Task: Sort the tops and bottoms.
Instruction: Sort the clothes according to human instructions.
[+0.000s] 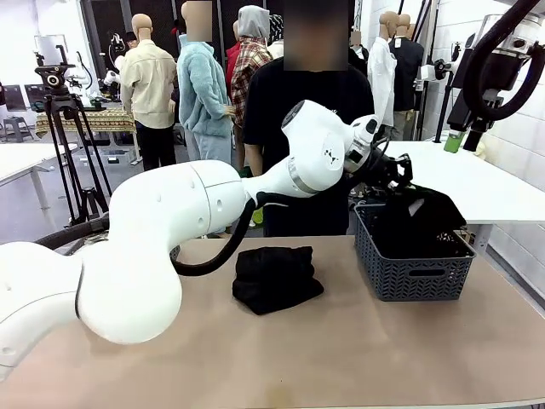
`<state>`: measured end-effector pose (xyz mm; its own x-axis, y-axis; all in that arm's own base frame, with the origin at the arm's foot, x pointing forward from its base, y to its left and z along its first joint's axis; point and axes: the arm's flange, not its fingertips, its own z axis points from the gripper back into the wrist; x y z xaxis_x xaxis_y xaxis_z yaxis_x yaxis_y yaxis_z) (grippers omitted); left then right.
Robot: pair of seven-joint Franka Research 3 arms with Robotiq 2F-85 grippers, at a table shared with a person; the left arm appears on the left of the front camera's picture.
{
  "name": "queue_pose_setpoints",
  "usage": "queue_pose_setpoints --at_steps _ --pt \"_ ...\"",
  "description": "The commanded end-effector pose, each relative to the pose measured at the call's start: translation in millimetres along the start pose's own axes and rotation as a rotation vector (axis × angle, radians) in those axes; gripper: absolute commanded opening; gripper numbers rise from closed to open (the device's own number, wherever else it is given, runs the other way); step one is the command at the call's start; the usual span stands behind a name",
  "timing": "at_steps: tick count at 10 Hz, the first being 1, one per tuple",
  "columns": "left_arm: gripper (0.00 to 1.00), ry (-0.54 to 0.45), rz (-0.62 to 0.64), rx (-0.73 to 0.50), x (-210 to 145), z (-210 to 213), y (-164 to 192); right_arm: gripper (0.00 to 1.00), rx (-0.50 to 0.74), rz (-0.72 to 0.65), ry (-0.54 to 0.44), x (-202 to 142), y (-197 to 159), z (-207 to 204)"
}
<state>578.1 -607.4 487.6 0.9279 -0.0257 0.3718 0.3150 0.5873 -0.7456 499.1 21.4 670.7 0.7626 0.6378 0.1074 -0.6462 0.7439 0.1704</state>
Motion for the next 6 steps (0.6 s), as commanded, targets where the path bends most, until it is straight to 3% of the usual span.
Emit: queue_pose_setpoints --at_steps 1,6 --pt "0.0 -0.059 0.003 0.048 50.7 -34.0 -25.9 1.0 0.0 -0.004 0.009 -2.1 1.4 -0.4" --pt "0.0 -0.096 -0.045 0.135 61.7 -44.1 -14.0 1.0 0.0 -0.004 0.009 -2.1 1.4 -0.4"
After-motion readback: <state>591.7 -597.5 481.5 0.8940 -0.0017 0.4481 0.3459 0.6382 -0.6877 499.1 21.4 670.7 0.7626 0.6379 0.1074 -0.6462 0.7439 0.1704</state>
